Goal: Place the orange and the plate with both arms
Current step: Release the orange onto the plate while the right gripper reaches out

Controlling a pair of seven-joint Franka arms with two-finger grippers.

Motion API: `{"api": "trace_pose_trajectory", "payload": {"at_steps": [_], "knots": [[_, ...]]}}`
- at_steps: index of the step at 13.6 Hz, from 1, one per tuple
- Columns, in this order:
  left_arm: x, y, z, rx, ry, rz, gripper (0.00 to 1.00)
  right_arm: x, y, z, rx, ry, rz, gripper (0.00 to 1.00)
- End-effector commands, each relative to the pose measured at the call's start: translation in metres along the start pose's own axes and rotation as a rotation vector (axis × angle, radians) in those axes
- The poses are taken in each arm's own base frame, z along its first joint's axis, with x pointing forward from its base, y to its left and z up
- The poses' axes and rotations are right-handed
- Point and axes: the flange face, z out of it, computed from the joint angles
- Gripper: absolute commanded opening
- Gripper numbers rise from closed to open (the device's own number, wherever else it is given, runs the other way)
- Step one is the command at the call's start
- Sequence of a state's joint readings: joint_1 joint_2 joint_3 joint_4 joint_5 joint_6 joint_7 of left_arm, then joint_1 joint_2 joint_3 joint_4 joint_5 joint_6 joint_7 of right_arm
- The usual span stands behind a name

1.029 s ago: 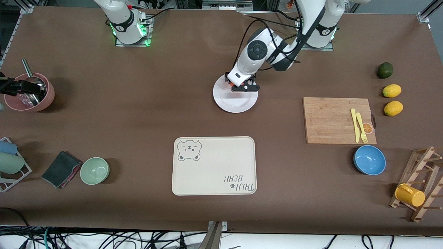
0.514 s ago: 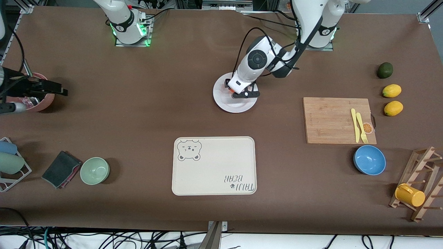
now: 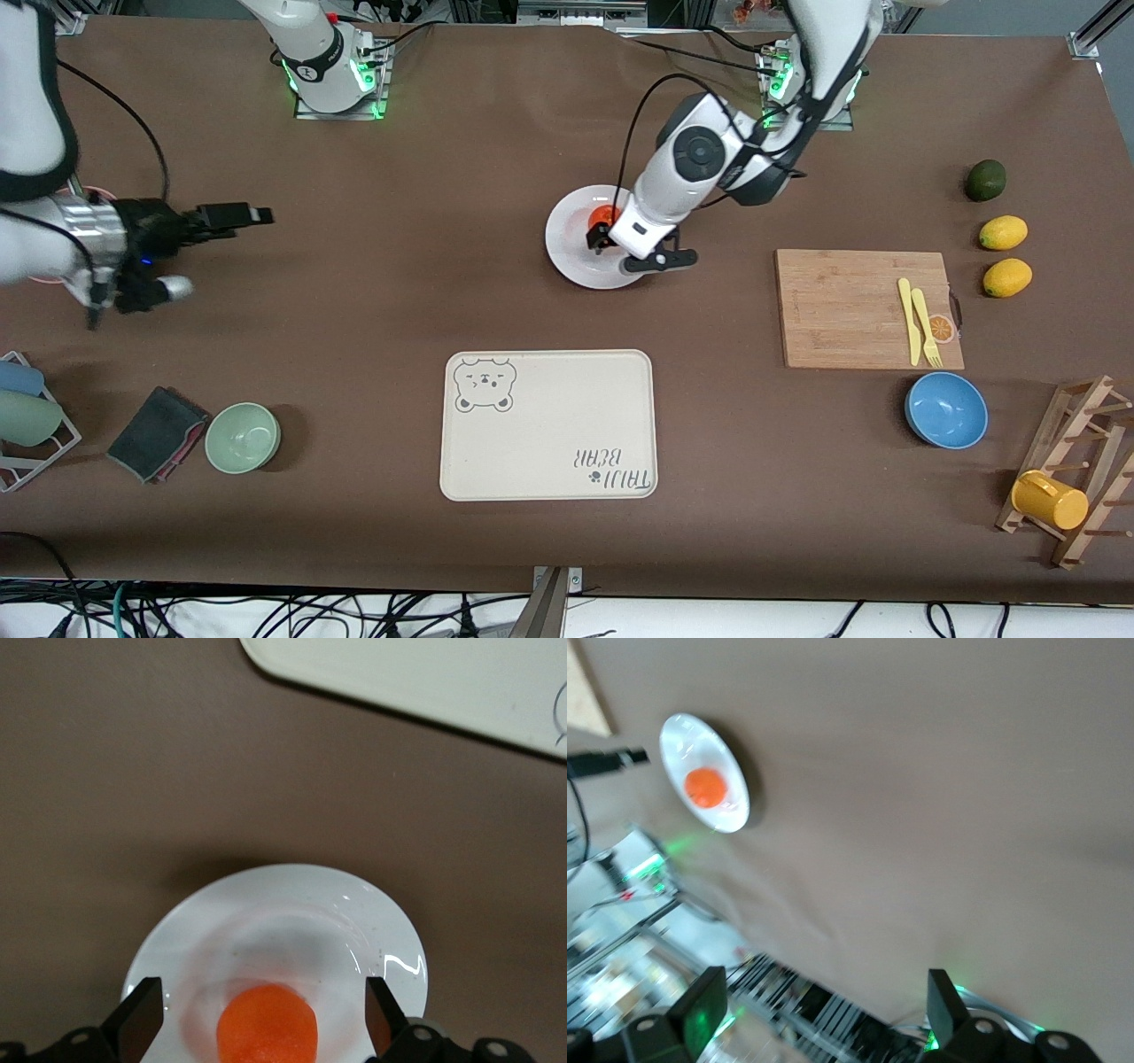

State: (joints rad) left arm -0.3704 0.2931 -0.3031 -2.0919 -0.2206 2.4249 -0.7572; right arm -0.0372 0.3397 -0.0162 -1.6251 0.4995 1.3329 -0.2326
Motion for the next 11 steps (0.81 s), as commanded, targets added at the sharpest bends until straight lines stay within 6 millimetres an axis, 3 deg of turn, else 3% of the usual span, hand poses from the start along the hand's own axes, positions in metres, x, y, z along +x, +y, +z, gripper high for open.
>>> {"api": "trace_pose_trajectory", "payload": {"at_steps": [1, 3, 5, 8, 9, 11], "knots": [[0.029, -0.045, -0.070, -0.006, 0.028, -0.006, 1.00, 0.044, 0.010, 0.062, 0.106, -0.058, 0.001, 1.00], [0.058, -0.091, -0.119, -0.003, 0.052, 0.004, 1.00, 0.055, 0.005, 0.103, 0.221, -0.044, 0.021, 1.00], [0.084, -0.135, -0.151, 0.000, 0.068, 0.053, 1.00, 0.072, -0.032, 0.143, 0.197, -0.040, -0.011, 1.00], [0.096, -0.181, -0.204, 0.007, 0.083, 0.071, 1.00, 0.089, -0.070, 0.212, 0.208, 0.017, -0.081, 1.00], [0.097, -0.198, -0.229, 0.053, 0.106, 0.071, 1.00, 0.091, -0.079, 0.237, 0.219, 0.062, -0.139, 1.00], [0.097, -0.218, -0.260, 0.158, 0.141, 0.118, 1.00, 0.097, -0.088, 0.279, 0.250, 0.130, -0.188, 1.00]]}}
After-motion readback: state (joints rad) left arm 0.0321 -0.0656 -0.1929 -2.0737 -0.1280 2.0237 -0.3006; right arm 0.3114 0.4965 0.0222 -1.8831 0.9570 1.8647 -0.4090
